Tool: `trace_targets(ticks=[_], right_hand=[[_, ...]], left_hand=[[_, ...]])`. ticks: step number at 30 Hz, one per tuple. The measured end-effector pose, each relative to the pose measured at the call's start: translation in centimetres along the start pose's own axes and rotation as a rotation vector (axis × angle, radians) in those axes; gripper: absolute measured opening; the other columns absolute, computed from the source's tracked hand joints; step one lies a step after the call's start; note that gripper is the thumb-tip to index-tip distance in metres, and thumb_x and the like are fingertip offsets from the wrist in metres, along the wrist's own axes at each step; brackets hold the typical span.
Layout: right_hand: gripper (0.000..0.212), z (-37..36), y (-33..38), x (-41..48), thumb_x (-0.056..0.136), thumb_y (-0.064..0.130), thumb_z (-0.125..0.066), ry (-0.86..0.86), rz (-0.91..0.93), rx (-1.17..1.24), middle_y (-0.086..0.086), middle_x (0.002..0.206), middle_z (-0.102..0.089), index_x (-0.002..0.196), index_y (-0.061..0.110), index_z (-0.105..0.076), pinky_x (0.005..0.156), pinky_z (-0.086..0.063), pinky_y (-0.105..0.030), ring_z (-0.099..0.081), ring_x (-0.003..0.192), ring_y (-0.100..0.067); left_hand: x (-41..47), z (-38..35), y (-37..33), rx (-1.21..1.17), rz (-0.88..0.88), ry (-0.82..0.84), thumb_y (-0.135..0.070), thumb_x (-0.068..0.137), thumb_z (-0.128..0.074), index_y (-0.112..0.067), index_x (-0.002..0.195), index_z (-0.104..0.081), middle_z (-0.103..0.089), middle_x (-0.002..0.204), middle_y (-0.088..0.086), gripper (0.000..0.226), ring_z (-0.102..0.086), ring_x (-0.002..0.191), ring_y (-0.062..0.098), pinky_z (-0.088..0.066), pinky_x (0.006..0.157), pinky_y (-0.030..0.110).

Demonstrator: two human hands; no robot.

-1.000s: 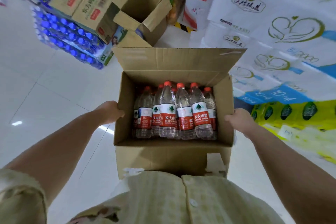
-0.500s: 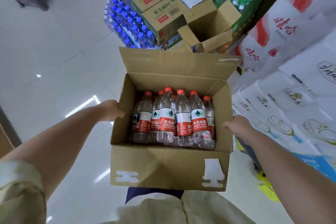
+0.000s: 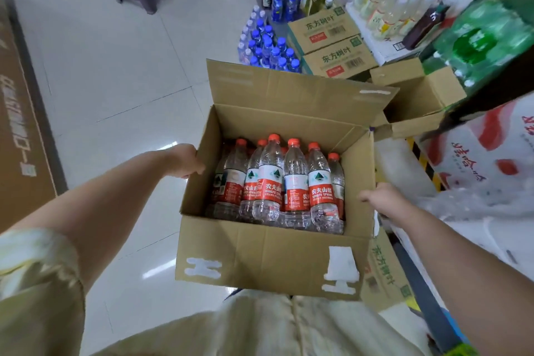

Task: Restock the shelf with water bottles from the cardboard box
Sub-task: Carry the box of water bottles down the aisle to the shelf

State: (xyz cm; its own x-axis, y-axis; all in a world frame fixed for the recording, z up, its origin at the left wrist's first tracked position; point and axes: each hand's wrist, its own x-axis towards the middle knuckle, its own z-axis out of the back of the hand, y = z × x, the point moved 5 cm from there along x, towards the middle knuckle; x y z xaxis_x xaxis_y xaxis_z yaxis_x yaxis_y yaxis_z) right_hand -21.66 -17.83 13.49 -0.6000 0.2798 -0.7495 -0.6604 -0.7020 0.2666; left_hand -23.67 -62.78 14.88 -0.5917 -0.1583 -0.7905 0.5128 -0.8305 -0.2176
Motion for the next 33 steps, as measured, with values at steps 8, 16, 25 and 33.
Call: trace_targets(ticks=[8, 16, 25, 33], right_hand=[[0.037, 0.7, 17.3, 5.1, 0.083, 0.023, -0.069, 0.032, 0.127, -0.096, -0.016, 0.105, -0.055, 0.107, 0.004, -0.048, 0.077, -0.044, -0.04, -0.055, 0.097, -0.032], [0.028, 3.0, 35.4, 10.7, 0.083, 0.019, -0.065, 0.076, 0.255, -0.233, -0.018, 0.08, -0.055, 0.1, -0.001, -0.057, 0.058, -0.042, -0.034, -0.052, 0.066, -0.028], [0.024, 4.3, 52.4, 16.4, 0.084, 0.019, -0.065, 0.129, 0.341, -0.316, -0.015, 0.087, -0.053, 0.094, 0.0, -0.055, 0.067, -0.038, -0.032, -0.05, 0.08, -0.027], [0.019, 2.9, 64.3, 22.2, 0.083, 0.018, -0.065, 0.072, 0.276, -0.361, -0.011, 0.073, -0.051, 0.076, 0.005, -0.053, 0.057, -0.035, -0.029, -0.049, 0.066, -0.023]], left_hand=[[4.4, 11.2, 3.3, -0.066, 0.087, -0.08, -0.015, 0.086, -0.064, -0.002, 0.091, -0.06, -0.061, 0.078, 0.011, 0.015, -0.057, 0.066, 0.022, -0.047, 0.059, 0.029], [8.9, 21.3, 5.1, -0.184, 0.227, -0.157, -0.017, 0.088, -0.06, -0.008, 0.082, -0.059, -0.061, 0.076, 0.009, 0.011, -0.058, 0.068, 0.019, -0.045, 0.06, 0.029], [16.3, 32.4, 6.8, -0.272, 0.269, -0.161, -0.02, 0.087, -0.063, 0.002, 0.094, -0.066, -0.063, 0.076, 0.015, 0.024, -0.057, 0.066, 0.026, -0.045, 0.061, 0.028], [27.6, 43.3, 7.8, -0.234, 0.227, -0.106, -0.019, 0.084, -0.061, -0.004, 0.074, -0.061, -0.058, 0.062, 0.01, 0.018, -0.051, 0.054, 0.023, -0.041, 0.055, 0.024]])
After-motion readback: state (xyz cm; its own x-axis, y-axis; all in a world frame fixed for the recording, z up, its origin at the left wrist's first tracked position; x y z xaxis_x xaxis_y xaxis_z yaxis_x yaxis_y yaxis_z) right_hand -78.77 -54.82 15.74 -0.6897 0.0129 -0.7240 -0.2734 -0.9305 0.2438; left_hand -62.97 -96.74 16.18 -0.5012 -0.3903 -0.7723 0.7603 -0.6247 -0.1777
